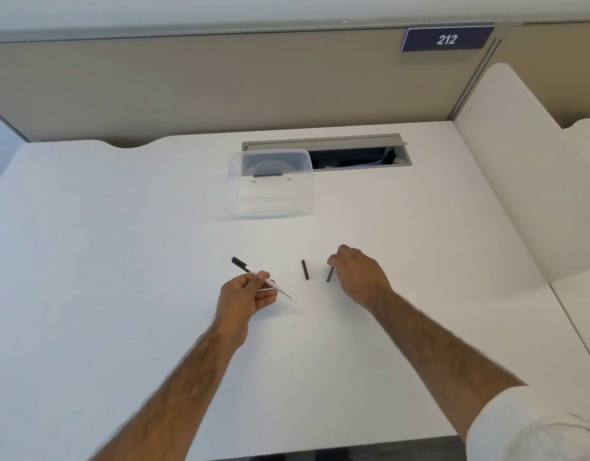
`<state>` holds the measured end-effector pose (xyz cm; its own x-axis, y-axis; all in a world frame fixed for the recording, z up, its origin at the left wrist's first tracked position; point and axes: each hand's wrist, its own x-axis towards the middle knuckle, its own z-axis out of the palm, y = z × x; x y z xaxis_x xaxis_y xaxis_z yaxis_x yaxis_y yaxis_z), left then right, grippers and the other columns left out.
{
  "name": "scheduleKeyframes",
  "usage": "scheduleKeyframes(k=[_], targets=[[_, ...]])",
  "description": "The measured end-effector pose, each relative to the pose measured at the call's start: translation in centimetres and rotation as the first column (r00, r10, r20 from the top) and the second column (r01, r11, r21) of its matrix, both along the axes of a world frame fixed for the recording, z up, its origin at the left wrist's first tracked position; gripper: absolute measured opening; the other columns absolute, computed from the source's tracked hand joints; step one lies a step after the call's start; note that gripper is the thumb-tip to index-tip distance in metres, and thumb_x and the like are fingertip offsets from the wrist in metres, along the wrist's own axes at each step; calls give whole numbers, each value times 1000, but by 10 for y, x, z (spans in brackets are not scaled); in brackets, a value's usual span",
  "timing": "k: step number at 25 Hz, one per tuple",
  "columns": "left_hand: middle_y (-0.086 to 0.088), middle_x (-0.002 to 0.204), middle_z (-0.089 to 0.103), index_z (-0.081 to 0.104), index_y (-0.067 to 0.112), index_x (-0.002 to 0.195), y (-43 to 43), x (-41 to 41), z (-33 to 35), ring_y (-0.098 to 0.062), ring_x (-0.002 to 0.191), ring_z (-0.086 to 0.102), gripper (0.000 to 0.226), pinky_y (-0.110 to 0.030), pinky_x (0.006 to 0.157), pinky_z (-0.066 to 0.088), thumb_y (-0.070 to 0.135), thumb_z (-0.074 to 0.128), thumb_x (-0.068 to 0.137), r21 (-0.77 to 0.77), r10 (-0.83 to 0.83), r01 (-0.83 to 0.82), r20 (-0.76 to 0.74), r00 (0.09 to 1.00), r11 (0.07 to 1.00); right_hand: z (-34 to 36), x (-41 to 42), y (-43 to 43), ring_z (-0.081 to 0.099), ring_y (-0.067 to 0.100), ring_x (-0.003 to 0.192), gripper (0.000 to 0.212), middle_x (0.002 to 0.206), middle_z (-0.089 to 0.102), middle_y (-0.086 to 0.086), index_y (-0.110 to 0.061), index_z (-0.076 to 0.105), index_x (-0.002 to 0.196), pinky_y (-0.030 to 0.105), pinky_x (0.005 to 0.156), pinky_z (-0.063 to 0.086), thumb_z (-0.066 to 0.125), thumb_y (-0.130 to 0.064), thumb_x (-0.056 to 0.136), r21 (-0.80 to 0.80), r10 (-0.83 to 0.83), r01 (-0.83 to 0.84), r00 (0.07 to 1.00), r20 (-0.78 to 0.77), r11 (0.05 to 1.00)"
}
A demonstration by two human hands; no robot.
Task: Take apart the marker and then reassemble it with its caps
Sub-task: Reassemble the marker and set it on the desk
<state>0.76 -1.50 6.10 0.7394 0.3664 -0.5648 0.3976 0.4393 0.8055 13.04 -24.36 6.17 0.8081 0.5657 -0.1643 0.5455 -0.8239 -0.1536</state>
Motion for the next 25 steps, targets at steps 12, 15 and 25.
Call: scheduleKeyframes(k=[12,15,25], targets=[[-16,93,77,74,-1,100,-13,7,12,-28,82,75,18,-28,70,63,16,67,98,-90,67,-67,7,998,994,-5,21,-2,54,28,95,20,107,55,8,-10,57,99,38,63,38,47,2,85,-199,307,-288,949,71,937],[-16,92,78,73,-2,101,-13,13,18,-28,82,76,18,-28,70,63,15,68,97,-138,101,-97,17,995,986,-3,20,-6,57,30,91,17,97,57,6,-11,55,98,41,68,47,47,-4,85,-19,194,-193,977,88,981],[-16,90,79,71,-4,102,-10,37,37,-26,82,78,15,-28,71,63,10,66,98,-299,245,-207,95,965,931,43,-24,29,72,17,70,4,79,76,6,-1,67,93,30,67,58,68,1,89,659,-69,744,667,-742,110]])
